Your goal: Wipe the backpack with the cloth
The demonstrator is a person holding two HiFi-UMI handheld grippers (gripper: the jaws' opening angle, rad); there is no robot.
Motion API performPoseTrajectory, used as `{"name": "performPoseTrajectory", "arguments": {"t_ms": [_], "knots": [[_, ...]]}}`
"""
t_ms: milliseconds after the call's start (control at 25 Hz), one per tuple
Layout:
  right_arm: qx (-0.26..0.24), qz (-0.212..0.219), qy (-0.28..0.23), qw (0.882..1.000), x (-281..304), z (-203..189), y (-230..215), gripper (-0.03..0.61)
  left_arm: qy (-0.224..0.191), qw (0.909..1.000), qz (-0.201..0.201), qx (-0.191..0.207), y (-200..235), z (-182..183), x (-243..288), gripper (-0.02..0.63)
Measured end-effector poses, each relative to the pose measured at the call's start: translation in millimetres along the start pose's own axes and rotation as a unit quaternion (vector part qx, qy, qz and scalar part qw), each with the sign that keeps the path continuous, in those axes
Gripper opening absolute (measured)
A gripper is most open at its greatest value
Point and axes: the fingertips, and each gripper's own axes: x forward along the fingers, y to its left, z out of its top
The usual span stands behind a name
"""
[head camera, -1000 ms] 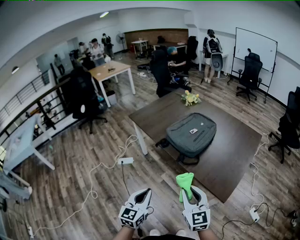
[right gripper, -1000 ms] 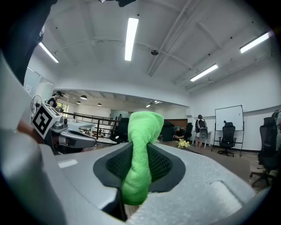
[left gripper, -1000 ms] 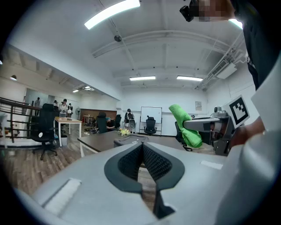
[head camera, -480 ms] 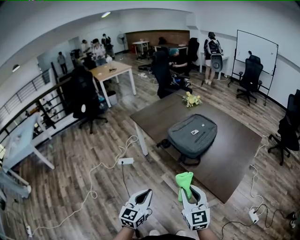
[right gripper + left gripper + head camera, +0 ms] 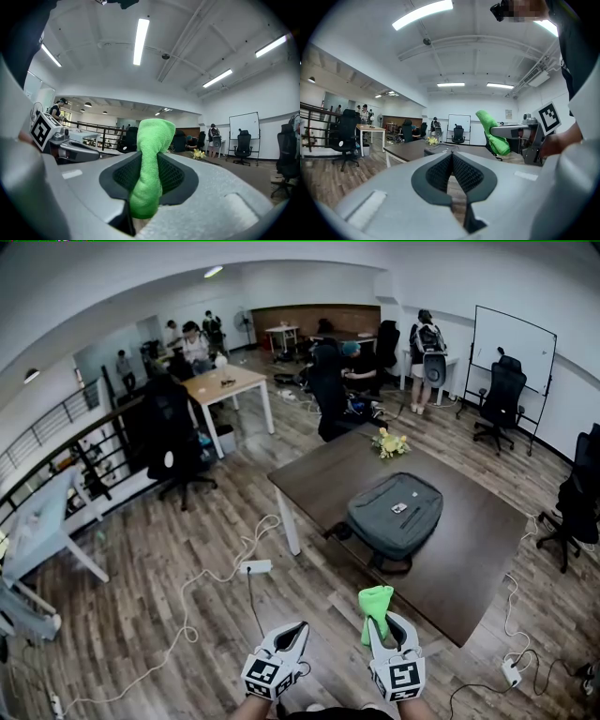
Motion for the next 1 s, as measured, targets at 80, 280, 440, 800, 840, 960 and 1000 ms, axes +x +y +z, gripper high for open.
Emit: {"name": "performPoseTrajectory", "arguments": {"t_ms": [80,280,440,800,840,960,1000], "knots": [[0.002,-0.004,-0.001,1.0,2.4,-0.9,6.2,0.098,0.0,1.0,-0.004,0.003,5.4,-0.5,-4.7,0.02],[0.001,-0.001,0.0,1.0,13.2,-3.3,19.7,0.098,-0.004,1.0,-0.005,0.001,19.9,-0.2,-5.9,0.02],[-0.009,0.008,0.008,1.0,26.3,-7.2,28.4,0.098,-0.006,0.9999,-0.009,0.003,28.9,0.1,-1.3,0.02],[-0.003,0.009,0.004,1.0,73.8,-6.9,-5.7,0.098,-0.002,1.0,-0.005,-0.004,52.9,3.1,46.5,0.02],[-0.003,0.008,0.002,1.0,80.4,-6.9,-11.8,0.098,0.0,1.0,-0.004,-0.005,55.3,3.0,55.0,0.02],[0.001,0.009,0.001,1.0,102.2,-8.6,-32.7,0.098,0.004,1.0,-0.007,-0.006,59.0,5.6,86.1,0.02],[0.003,0.009,0.002,1.0,110.4,-9.5,-40.6,0.098,0.005,0.9999,-0.01,-0.004,59.7,8.0,97.6,0.02]]}}
